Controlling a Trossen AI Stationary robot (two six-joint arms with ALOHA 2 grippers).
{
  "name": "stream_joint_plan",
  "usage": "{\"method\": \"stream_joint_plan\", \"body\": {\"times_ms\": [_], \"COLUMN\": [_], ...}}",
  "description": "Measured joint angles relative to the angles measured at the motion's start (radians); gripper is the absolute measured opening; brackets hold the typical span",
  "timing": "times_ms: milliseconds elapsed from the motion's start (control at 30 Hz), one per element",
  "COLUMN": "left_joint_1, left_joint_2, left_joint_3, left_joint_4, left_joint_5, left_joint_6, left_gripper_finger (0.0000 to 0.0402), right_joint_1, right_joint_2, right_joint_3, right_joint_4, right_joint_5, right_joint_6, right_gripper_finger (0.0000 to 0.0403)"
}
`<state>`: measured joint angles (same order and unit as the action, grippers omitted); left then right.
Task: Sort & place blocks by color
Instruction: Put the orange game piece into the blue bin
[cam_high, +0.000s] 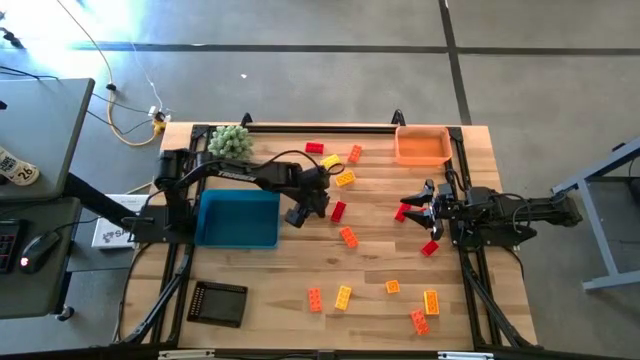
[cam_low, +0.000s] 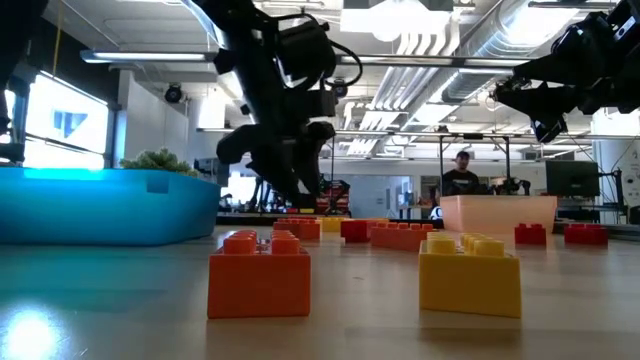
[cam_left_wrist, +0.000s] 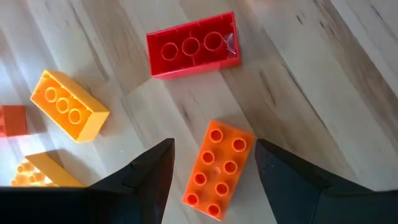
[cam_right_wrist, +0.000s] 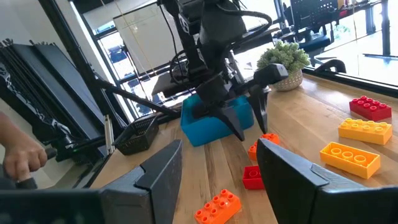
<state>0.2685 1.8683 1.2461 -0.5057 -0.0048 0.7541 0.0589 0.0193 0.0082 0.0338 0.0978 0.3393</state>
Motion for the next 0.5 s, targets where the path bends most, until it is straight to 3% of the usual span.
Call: {"method": "stream_joint_plan", "body": {"times_ms": [500], "left_joint_1": [0.042], "left_joint_2": [0.006], "left_joint_3": [0.01], "left_joint_4": [-0.042], "left_joint_5": [0.017], "left_joint_6": [0.096], "left_gripper_finger": [0.0213], "right_joint_1": [0.0], "right_joint_2": [0.0], "right_joint_3": [0.0], "right_joint_4": [0.0], "right_joint_5": [0.0], "right_joint_6": [-0.001], "right_gripper_finger": [0.0195]}}
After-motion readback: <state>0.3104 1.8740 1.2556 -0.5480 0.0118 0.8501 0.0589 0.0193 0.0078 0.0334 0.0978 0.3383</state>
